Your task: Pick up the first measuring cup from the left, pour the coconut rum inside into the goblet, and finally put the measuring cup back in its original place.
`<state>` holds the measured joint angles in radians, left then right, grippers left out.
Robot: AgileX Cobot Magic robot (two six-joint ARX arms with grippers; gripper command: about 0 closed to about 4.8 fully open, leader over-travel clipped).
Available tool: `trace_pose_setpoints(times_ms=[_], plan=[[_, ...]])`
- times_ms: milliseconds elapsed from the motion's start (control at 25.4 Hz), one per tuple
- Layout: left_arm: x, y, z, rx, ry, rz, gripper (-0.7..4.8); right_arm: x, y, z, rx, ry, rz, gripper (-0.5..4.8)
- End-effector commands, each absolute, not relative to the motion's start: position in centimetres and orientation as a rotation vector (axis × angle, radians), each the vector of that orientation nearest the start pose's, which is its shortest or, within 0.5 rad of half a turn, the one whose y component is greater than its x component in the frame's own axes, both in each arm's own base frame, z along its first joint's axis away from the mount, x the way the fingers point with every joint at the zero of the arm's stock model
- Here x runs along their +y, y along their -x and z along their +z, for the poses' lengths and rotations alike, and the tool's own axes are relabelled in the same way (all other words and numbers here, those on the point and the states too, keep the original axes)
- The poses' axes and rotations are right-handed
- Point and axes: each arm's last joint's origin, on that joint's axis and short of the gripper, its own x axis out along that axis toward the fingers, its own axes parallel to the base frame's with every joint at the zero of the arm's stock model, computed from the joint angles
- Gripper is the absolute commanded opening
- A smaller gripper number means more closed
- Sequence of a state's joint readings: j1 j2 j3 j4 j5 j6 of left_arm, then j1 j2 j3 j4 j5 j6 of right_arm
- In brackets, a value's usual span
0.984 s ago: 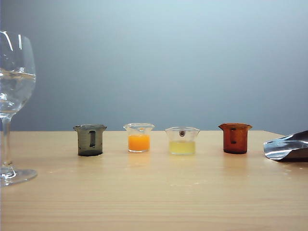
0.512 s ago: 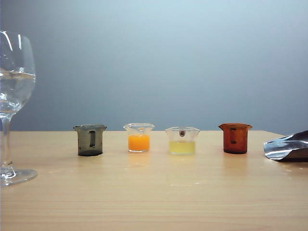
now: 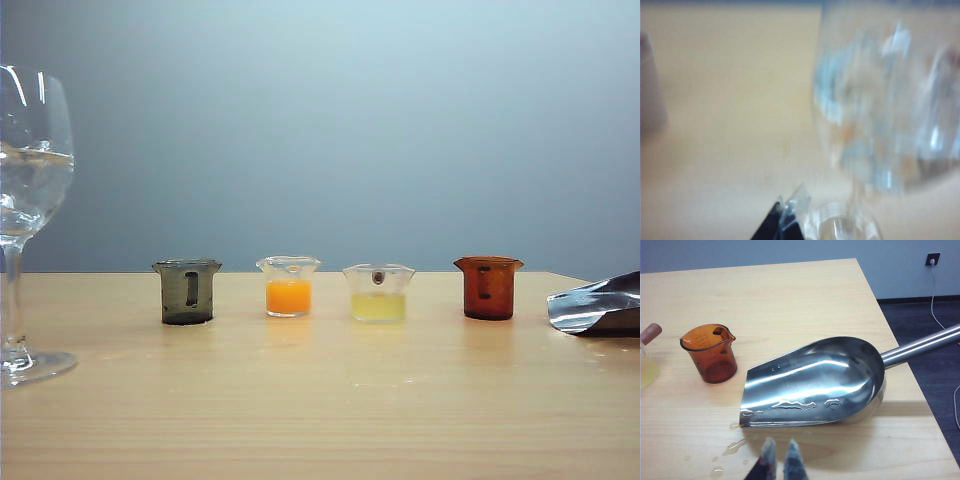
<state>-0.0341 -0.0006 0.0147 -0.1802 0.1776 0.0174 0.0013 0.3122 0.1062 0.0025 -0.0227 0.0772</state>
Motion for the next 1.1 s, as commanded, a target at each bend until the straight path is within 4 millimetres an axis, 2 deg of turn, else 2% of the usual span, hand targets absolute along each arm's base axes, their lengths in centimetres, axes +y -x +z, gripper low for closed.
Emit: trace_pose_setpoints(times_ms=[39, 669, 787, 827, 905, 1023, 1102], plan=[[-0.8, -9.6, 15.2, 0.144, -0.004, -0.214, -0.02, 0.1, -11.6, 17.8, 0.18, -0.079, 0.016, 0.32], [-0.8, -9.5, 15.1, 0.148, -0.003, -0.214, -0.02, 0.1, -11.6, 17.7, 0.178, -0.079, 0.016, 0.32], [-0.8, -9.5, 15.1, 0.151, 0.004, -0.215, -0.02, 0.1, -11.1, 16.7, 0.118, -0.079, 0.021, 0.32], [-0.8, -9.6, 15.1, 0.15, 0.003, -0.196, -0.02, 0.1, -10.8, 15.6, 0.099, -0.079, 0.023, 0.32], [-0.5, -9.6, 15.2, 0.148, -0.007, -0.076, -0.02, 0.1, -10.2, 14.9, 0.168, -0.079, 0.019, 0.32], [-0.2, -9.6, 15.2, 0.147, -0.013, 0.021, -0.02, 0.1, -9.7, 14.5, 0.2, -0.08, 0.018, 0.32], [-0.1, -9.6, 15.2, 0.146, -0.006, 0.06, -0.02, 0.1, -9.7, 15.0, 0.139, -0.08, 0.019, 0.32]])
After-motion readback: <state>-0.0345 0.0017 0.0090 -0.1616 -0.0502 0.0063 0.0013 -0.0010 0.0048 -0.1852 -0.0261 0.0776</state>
